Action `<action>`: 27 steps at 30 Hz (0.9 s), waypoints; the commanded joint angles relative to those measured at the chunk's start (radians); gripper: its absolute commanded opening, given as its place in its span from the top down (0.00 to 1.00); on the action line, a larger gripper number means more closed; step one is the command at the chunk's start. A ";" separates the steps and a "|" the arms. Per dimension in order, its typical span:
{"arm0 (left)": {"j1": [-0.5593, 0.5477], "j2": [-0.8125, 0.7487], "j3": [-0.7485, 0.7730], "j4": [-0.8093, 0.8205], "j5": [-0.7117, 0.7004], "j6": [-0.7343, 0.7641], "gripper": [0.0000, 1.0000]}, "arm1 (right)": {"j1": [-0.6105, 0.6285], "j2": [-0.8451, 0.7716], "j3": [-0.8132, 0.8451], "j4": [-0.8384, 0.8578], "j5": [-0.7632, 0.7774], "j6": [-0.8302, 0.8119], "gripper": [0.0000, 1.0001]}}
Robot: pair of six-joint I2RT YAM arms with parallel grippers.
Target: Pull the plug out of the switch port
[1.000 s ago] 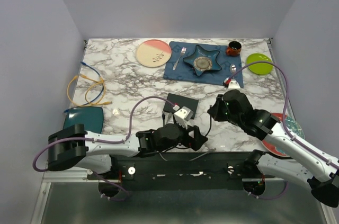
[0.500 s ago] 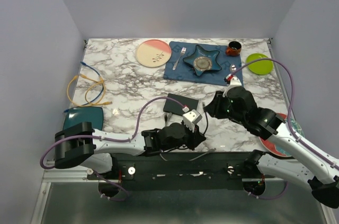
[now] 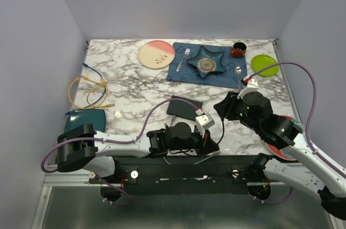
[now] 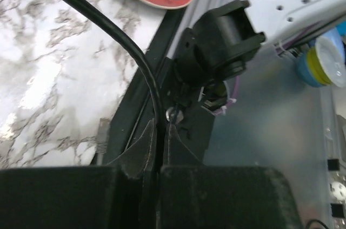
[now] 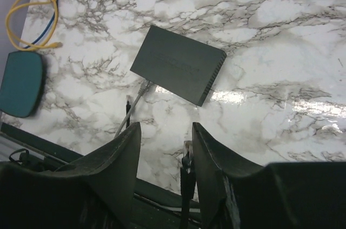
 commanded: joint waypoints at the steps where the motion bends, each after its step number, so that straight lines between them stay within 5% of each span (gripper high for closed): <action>1: -0.004 -0.005 0.075 0.079 0.181 -0.024 1.00 | 0.006 -0.018 0.023 -0.020 0.087 0.005 0.49; 8: -0.004 0.027 0.149 0.116 0.252 -0.039 1.00 | 0.006 -0.037 -0.001 -0.029 0.130 0.009 0.49; 13: -0.002 -0.060 0.146 0.113 0.158 -0.029 1.00 | 0.006 -0.063 -0.029 -0.035 0.149 0.008 0.49; 17: 0.002 -0.207 0.186 -0.185 -0.166 0.057 1.00 | 0.006 -0.077 -0.050 -0.040 0.155 0.015 0.49; 19: 0.027 -0.302 0.215 -0.304 -0.436 0.069 1.00 | 0.008 -0.084 -0.061 -0.038 0.157 0.021 0.49; 22: 0.176 -0.395 0.270 -0.557 -0.633 0.004 1.00 | 0.006 -0.087 -0.067 -0.031 0.150 0.025 0.49; 27: 0.525 -0.499 0.347 -0.838 -0.690 -0.102 1.00 | 0.008 -0.094 -0.092 -0.012 0.144 0.032 0.49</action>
